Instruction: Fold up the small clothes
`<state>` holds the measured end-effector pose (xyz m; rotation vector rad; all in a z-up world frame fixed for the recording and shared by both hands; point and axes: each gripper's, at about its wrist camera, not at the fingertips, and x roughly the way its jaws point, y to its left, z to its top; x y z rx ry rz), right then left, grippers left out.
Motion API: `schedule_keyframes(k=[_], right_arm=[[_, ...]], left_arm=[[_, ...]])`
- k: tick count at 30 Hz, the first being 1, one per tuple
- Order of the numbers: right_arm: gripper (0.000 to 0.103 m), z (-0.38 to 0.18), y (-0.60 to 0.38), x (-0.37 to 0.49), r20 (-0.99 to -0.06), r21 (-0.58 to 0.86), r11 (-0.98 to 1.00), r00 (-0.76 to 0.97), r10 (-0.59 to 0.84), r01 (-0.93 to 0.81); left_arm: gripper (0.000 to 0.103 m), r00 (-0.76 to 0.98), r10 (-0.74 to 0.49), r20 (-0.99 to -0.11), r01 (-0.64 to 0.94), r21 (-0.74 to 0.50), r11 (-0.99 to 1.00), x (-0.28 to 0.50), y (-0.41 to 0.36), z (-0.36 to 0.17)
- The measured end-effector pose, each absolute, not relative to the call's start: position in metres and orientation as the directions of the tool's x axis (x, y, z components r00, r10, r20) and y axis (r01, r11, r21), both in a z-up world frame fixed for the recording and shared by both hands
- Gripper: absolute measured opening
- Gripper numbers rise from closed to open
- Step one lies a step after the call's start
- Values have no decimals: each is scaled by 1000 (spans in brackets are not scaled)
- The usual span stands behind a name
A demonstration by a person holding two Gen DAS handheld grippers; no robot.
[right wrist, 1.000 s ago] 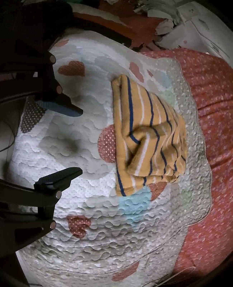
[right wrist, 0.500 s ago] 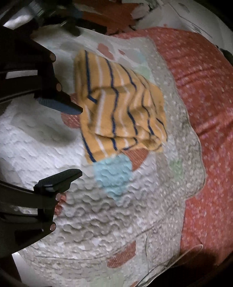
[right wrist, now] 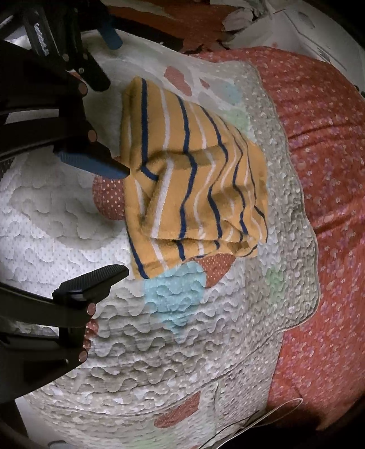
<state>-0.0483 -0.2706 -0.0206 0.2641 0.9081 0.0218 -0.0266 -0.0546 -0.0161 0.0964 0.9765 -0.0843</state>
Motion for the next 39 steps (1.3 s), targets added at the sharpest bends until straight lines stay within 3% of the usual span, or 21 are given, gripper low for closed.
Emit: schedule_keyframes(k=[12,39], right_arm=[[69,-23,-268,-50,-783,250,965,603,152,82],[70,-26,-261,-52,-790,244,967,593,155,72]], left_arm=[[103,445,-51,-894,55,-30,998,-18,-44,-40],[103,367,-91,-926,5,-96,995,-6,-36,-58]])
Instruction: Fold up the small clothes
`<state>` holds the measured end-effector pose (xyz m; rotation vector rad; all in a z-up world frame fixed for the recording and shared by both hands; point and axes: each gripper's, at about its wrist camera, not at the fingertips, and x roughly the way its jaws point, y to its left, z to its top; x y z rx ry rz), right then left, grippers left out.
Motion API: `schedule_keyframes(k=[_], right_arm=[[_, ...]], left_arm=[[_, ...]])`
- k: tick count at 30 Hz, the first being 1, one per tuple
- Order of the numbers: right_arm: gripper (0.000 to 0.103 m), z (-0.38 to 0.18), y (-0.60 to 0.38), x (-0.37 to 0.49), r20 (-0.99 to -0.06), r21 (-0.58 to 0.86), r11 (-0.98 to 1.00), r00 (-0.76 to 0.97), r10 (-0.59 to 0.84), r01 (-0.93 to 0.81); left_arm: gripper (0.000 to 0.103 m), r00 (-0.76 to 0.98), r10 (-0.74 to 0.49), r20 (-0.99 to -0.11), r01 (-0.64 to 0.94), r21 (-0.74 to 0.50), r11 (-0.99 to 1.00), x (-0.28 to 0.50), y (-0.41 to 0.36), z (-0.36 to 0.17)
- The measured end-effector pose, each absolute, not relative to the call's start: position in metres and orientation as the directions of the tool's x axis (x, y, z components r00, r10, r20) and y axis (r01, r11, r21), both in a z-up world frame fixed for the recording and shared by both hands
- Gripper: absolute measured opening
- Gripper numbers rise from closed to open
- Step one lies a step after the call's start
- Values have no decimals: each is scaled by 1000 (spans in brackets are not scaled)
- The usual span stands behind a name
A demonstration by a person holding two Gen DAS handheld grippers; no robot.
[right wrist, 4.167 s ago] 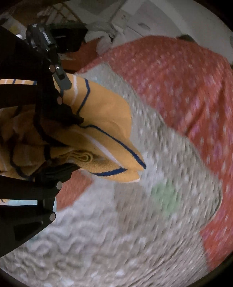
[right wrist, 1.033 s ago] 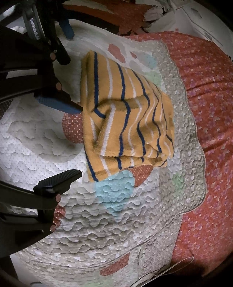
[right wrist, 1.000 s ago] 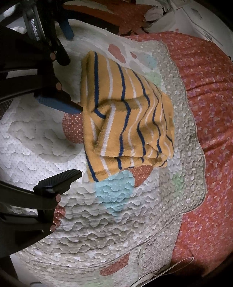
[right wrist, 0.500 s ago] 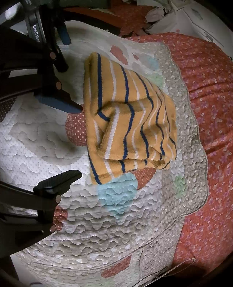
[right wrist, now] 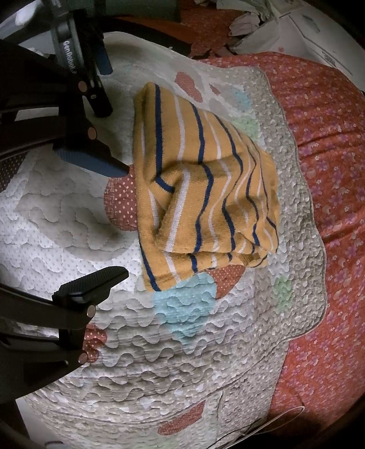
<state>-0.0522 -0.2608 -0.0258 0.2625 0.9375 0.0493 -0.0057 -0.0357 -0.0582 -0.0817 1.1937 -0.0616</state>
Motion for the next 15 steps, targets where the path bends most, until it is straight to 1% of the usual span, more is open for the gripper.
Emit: schedule_keyframes(k=[6,10,15], right_arm=[[70,-23,-260,-55,-786,229,970,603,138,76],[70,-18,-256,-60,-776,210,975,618,125,67],[71,-17,-253,-64,-777,178,982,621,103,59]], left_arm=[[103,399,-105,-911,1,-114,993,-13,-35,-50],[103,461,-133,-877,22,-138,990,-29,-34,-29],[103,503,-85,-860,48,-70,996,-43,-41,-20]])
